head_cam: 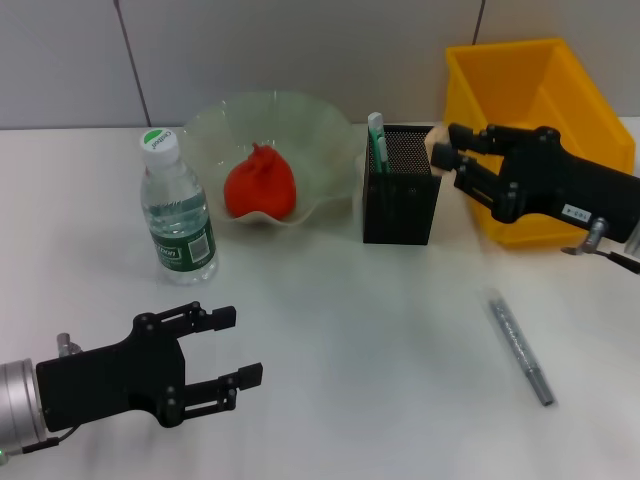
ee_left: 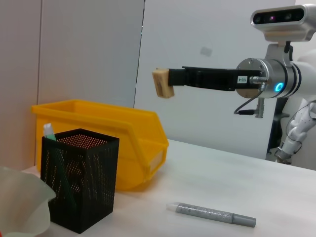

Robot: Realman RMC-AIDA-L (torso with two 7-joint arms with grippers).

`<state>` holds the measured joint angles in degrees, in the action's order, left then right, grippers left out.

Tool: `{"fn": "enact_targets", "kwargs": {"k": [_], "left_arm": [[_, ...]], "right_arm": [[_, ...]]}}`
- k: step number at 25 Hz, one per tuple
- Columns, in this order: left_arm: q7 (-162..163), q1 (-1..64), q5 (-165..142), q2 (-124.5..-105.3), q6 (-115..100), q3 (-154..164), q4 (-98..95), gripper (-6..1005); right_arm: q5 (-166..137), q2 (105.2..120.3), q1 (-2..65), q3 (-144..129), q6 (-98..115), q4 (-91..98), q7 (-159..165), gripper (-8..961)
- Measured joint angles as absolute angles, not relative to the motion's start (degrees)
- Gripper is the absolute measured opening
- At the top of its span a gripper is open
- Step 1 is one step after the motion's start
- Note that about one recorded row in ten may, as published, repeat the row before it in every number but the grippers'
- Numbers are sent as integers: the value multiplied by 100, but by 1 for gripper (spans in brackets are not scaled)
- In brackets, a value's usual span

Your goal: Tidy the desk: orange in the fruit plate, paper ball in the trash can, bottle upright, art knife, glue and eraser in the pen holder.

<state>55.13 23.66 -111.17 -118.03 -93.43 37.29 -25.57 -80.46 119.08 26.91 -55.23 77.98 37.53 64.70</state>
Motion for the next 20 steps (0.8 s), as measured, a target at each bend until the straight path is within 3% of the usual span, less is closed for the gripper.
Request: {"fn": "enact_targets", "kwargs": {"k": [20], "left_arm": [[5510,2445,-11118,-11812,-9352,3698,-2531,752]], "right_arm": [[-6792,11967,3822,-5580,6028,2093,5013,270]]}}
